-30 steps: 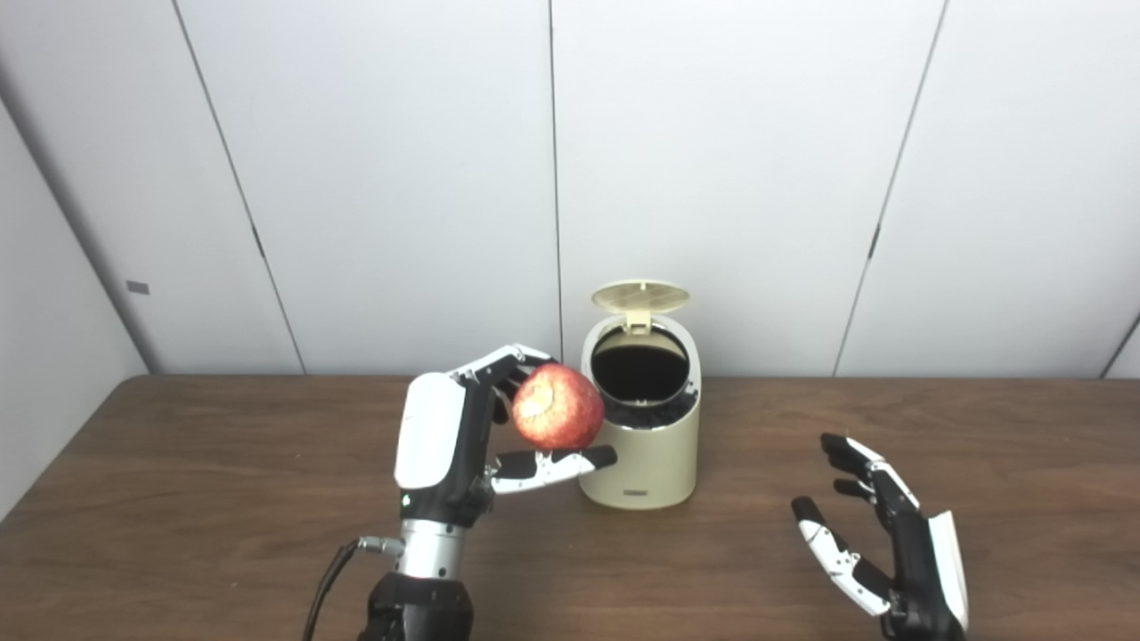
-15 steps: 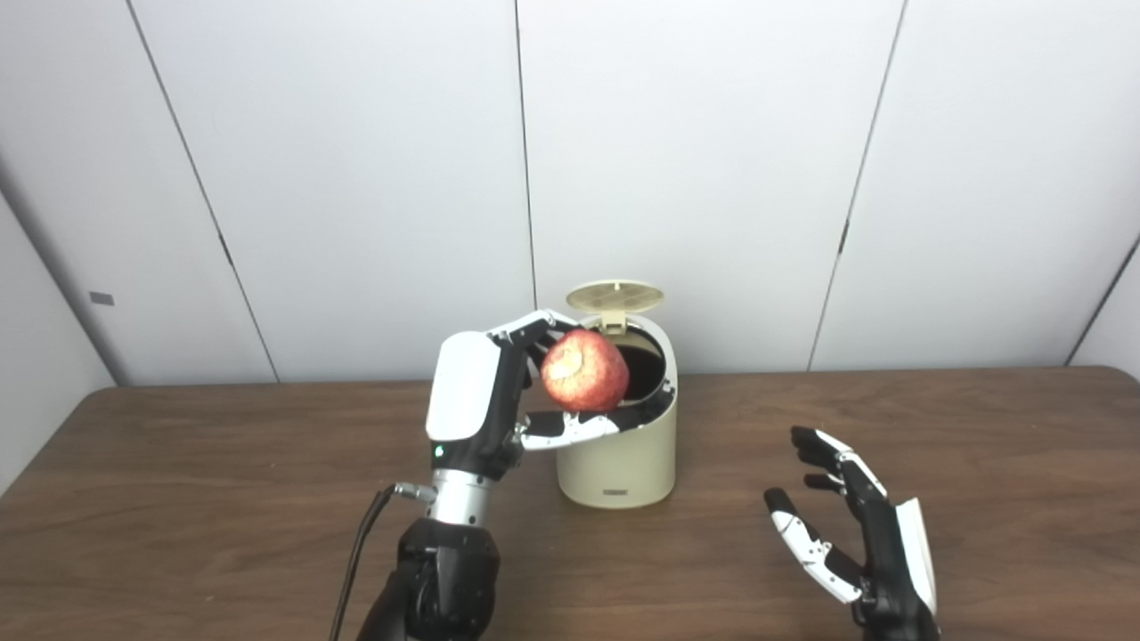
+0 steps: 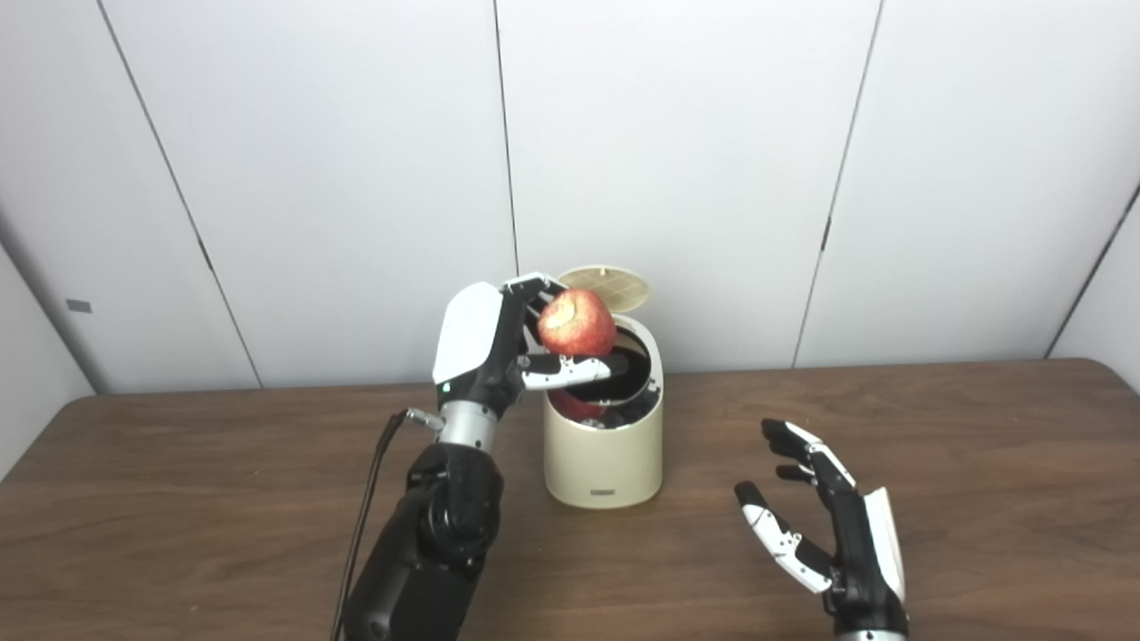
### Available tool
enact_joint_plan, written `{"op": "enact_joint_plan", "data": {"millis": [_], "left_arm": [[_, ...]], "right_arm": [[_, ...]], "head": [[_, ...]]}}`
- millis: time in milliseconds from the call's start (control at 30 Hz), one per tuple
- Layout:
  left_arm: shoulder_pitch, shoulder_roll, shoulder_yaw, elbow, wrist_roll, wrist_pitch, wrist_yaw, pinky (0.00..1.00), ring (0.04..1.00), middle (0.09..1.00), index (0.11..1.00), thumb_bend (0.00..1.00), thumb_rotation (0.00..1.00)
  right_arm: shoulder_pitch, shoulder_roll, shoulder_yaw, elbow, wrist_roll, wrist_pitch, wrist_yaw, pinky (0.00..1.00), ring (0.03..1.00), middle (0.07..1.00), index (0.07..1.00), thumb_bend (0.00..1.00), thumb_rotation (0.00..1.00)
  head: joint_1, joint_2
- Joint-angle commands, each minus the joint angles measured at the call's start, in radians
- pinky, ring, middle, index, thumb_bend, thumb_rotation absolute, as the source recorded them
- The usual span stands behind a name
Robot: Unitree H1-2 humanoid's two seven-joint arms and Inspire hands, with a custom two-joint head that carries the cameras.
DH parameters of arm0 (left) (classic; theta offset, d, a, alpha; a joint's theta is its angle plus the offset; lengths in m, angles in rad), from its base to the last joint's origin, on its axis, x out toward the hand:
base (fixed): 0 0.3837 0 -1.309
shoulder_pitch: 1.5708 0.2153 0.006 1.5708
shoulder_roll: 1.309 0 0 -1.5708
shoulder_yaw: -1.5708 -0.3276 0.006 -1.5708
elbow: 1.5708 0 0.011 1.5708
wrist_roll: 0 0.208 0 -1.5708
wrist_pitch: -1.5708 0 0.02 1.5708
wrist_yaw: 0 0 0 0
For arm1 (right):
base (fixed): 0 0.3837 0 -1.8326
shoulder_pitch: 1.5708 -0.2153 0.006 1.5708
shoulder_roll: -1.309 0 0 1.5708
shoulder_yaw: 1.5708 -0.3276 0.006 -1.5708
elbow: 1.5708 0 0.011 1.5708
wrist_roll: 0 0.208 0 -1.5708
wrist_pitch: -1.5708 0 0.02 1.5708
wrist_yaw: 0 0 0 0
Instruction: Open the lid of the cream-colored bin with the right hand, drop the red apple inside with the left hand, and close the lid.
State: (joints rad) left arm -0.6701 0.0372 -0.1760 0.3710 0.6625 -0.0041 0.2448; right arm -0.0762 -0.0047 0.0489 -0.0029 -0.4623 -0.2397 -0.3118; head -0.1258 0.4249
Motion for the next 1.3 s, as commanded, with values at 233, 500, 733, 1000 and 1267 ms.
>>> {"op": "enact_joint_plan", "data": {"millis": [233,500,733,1000,1267], "left_arm": [[-0.114,0.011,-0.03,0.166,0.008,-0.046,0.117,0.26,0.394,0.479,0.502,0.5,0.0],[-0.142,0.022,-0.064,0.232,0.009,-0.053,0.157,0.24,0.382,0.476,0.516,0.5,0.0],[-0.133,0.026,-0.077,0.216,-0.007,-0.048,0.147,0.26,0.391,0.476,0.501,0.5,0.0],[-0.113,0.035,-0.091,0.173,-0.002,-0.012,0.122,0.27,0.401,0.479,0.499,0.5,0.0],[-0.102,0.047,-0.104,0.147,-0.002,-0.012,0.12,0.29,0.407,0.485,0.499,0.5,0.0]], "right_arm": [[0.034,0.025,0.026,0.02,-0.006,0.012,-0.008,0.68,0.782,0.799,0.789,0.18,0.44],[0.036,0.024,0.03,0.02,0.0,0.005,-0.012,0.69,0.783,0.8,0.789,0.18,0.4],[0.035,0.022,0.03,0.016,-0.009,0.011,-0.013,0.68,0.777,0.795,0.785,0.18,0.43],[0.035,0.02,0.029,0.008,-0.006,0.026,-0.007,0.68,0.777,0.795,0.786,0.18,0.45],[0.031,0.018,0.029,0.018,-0.001,0.015,-0.009,0.67,0.777,0.795,0.787,0.18,0.44]], "head": [[-0.006,-0.006],[-0.005,-0.003],[-0.003,0.001],[0.003,0.002],[0.006,0.0]]}}
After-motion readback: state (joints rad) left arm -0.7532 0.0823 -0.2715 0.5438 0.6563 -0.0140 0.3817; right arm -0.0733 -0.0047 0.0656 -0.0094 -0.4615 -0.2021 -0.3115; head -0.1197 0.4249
